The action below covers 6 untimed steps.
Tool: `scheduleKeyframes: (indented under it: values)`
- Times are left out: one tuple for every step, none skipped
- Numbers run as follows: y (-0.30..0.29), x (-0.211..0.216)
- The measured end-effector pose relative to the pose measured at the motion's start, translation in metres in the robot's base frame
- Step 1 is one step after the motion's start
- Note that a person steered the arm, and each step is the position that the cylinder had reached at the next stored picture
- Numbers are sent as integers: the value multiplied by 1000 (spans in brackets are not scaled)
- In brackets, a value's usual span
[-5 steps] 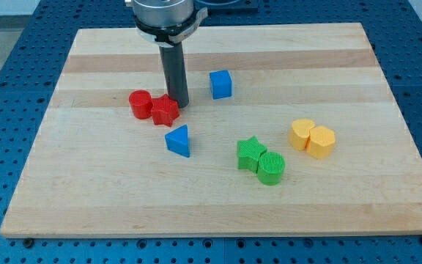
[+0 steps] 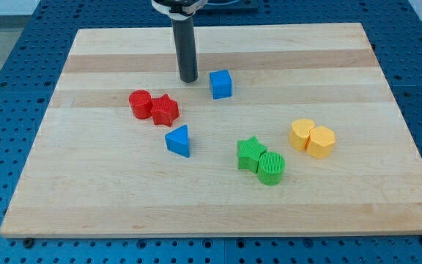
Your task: Slide the blue cube towards the blue triangle
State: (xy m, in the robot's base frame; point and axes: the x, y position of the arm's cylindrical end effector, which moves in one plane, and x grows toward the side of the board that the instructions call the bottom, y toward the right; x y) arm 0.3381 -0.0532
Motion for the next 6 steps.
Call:
scheduleKeyframes:
  values:
    - [15, 0]
    - [32, -1]
    - [39, -7]
    - [51, -10]
    - [61, -10]
    - [68, -8]
